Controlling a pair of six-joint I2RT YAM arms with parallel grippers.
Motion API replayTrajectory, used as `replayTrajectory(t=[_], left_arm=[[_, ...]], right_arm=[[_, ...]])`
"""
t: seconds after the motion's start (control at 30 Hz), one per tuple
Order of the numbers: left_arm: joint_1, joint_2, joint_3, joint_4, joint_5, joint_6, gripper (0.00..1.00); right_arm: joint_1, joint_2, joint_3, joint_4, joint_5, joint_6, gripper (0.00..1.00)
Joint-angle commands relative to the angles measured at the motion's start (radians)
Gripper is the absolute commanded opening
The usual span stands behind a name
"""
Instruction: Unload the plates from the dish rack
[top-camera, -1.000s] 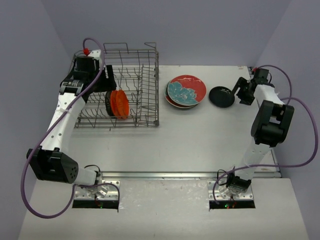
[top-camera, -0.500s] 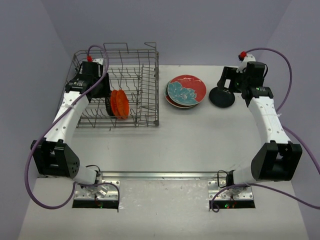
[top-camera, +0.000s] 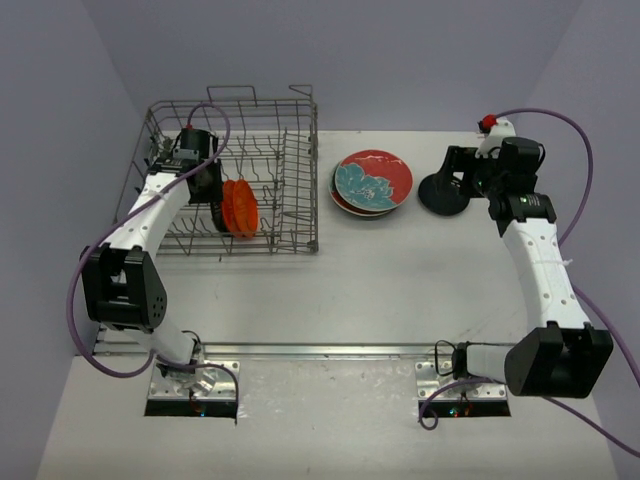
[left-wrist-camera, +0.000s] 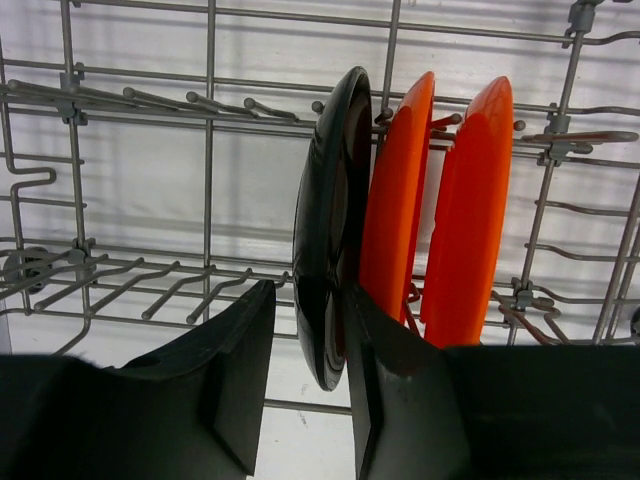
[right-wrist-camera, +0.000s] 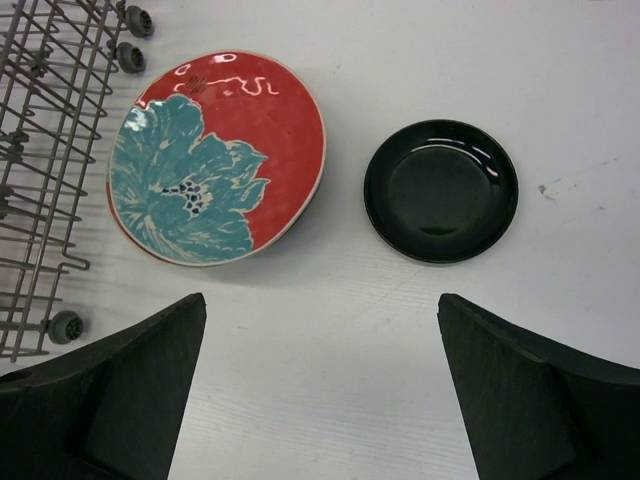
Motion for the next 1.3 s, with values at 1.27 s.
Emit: replayTrajectory(t=[1.27], left_arm=[[-0.09, -0.279, 0.27, 0.011, 0.783, 0.091, 0.0]], right_arm=[[0.402, 0.105, 0.259, -0.015, -0.405, 0.151, 0.78]])
